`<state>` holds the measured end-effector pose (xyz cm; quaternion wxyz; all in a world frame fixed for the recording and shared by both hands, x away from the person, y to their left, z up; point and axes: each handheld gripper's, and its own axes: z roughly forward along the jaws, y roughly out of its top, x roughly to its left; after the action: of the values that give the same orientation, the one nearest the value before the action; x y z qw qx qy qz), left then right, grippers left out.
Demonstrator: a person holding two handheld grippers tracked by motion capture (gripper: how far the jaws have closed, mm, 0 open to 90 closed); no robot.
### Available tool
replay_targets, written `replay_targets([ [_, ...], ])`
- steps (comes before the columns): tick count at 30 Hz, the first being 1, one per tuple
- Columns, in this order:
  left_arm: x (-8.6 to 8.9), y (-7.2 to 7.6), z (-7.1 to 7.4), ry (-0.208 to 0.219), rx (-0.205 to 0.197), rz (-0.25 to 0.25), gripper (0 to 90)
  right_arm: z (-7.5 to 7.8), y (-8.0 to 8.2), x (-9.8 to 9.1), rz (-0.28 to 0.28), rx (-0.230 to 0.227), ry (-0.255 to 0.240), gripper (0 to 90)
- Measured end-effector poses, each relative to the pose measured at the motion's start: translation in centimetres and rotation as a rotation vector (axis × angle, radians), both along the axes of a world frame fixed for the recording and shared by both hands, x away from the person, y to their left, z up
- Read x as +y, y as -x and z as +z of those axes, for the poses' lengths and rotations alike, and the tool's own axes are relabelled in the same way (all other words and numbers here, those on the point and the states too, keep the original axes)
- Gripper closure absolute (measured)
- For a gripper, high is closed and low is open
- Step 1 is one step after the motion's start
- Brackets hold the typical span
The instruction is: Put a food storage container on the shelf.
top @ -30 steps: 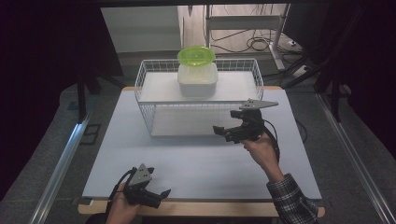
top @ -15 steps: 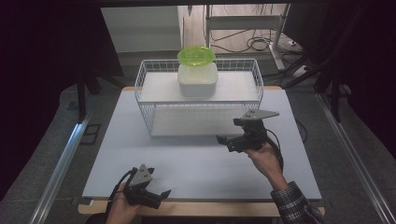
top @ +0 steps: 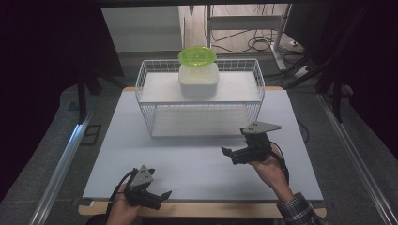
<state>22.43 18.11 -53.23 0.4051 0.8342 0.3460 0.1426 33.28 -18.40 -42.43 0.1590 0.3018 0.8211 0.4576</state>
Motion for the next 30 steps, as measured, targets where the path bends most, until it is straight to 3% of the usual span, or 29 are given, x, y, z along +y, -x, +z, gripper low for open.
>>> replay_targets([
  [30,-0.2,0.0,-0.1,-0.018,0.008,0.002,0.0,-4.3,3.2,-4.4,-0.1,0.023,0.051,0.1],
])
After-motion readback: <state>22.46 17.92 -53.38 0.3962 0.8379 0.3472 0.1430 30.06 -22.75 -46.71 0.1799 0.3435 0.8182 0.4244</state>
